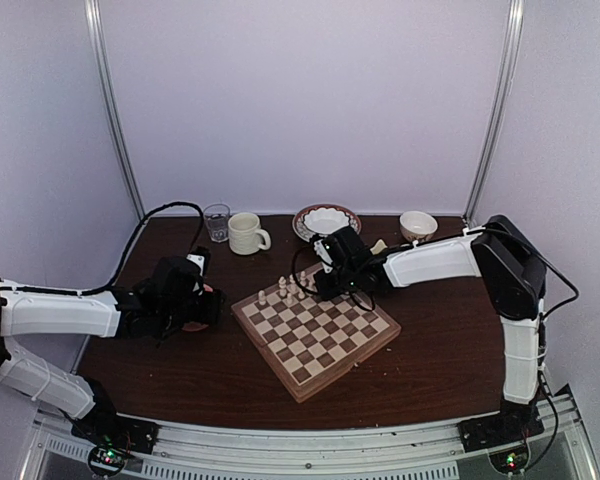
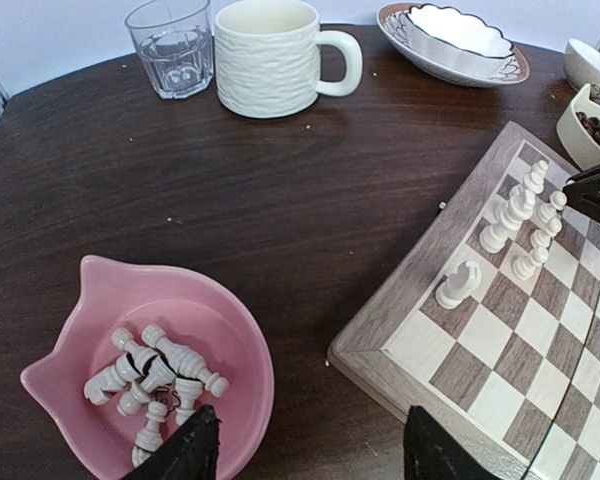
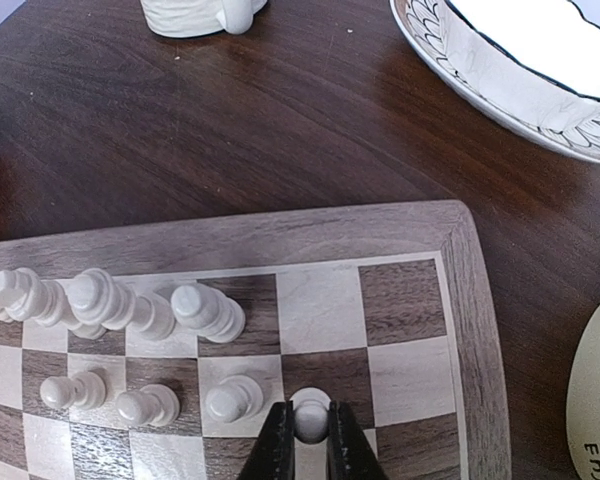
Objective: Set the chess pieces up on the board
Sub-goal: Place the pawn at b2.
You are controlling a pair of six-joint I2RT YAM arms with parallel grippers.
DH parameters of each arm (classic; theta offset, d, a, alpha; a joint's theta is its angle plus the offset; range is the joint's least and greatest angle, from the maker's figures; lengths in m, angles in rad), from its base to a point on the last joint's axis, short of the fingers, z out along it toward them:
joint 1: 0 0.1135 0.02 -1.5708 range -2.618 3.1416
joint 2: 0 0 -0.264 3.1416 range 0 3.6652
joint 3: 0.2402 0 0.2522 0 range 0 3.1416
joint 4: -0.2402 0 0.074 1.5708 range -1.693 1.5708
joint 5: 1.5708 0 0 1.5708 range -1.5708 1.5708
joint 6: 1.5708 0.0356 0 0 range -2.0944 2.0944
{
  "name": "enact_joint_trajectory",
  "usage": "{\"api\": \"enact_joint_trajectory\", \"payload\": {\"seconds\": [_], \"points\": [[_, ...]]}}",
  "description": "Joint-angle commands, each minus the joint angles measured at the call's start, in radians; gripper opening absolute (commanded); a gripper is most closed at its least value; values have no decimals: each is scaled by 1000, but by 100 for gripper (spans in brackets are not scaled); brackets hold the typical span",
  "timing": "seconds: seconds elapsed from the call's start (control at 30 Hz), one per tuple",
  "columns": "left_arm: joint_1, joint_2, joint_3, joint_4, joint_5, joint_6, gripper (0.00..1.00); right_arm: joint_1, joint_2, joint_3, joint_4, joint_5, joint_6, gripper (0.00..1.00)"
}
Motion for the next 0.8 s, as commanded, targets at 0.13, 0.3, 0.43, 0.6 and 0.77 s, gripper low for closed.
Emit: {"api": "enact_joint_trajectory", "payload": {"seconds": [0.13,0.3,0.43,0.6,0.77], "points": [[3,-9,32,12,-17,-8,64,-7,19,31,-18,26,-15,11],[2,-9,34,11,-16,-7,64,-7,20,38,-20,20,-19,15],[2,-6,35,9,-16,-8,64,-8,22,45,-27,25,-22,16],[3,-4,35,7,-16,-9,64,-8,26,49,-29,34,-25,16],[2,-4,37,6,-13,-8,64,-8,34,55,-30,41,-30,16]]}}
